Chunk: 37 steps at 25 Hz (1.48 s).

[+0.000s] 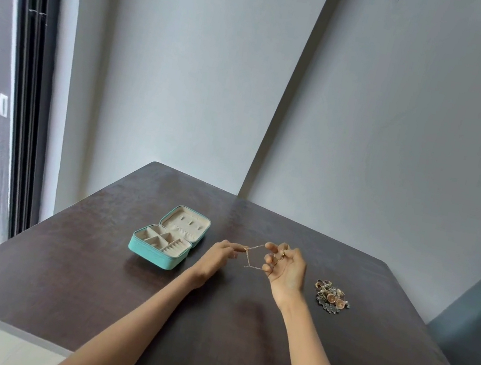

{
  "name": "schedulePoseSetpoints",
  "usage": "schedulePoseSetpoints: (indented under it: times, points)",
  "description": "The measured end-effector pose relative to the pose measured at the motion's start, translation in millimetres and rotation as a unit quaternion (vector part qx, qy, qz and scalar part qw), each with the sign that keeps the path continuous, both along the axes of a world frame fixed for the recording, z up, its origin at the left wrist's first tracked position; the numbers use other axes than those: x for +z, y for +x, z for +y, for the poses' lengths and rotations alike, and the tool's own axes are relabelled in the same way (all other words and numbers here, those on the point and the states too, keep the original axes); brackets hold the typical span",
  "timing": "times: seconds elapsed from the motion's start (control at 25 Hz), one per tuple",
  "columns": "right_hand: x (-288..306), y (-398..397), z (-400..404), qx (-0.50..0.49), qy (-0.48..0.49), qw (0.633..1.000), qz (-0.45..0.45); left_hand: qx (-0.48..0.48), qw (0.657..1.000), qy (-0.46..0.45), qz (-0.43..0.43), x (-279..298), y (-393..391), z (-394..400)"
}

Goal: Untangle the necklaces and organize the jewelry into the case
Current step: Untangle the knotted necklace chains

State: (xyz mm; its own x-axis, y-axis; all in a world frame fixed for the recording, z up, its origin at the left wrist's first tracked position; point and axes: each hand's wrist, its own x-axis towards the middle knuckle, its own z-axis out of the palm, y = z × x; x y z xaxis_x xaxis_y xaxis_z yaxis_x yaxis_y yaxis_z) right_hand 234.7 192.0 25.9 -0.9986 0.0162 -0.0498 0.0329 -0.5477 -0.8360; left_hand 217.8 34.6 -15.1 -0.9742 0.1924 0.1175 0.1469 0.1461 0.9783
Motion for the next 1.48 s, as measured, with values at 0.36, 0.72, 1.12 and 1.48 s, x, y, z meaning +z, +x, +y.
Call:
schedulePoseSetpoints:
  times: [0.36,0.72,1.12,1.48]
  points:
    - [-2.4,1.4,-0.4,0.001,0.013,1.0,0.008,0.043,0.999,-0.004,0.032,-12.9,-8.5,4.4]
    - [-11.8,2.6,-0.1,-0.001,0.019,1.0,0.005,0.047,0.998,0.038,0.033,-11.7,-9.4,2.8]
    - [-29.4,9.7,0.8,0.009,0.114,0.993,-0.007,0.046,0.995,0.091,0.005,-13.3,-12.7,-5.9]
    - [-20.1,7.8,3.3,-0.056,0.022,0.998,0.023,0.037,0.998,-0.011,0.042,-20.0,-14.7,-3.5]
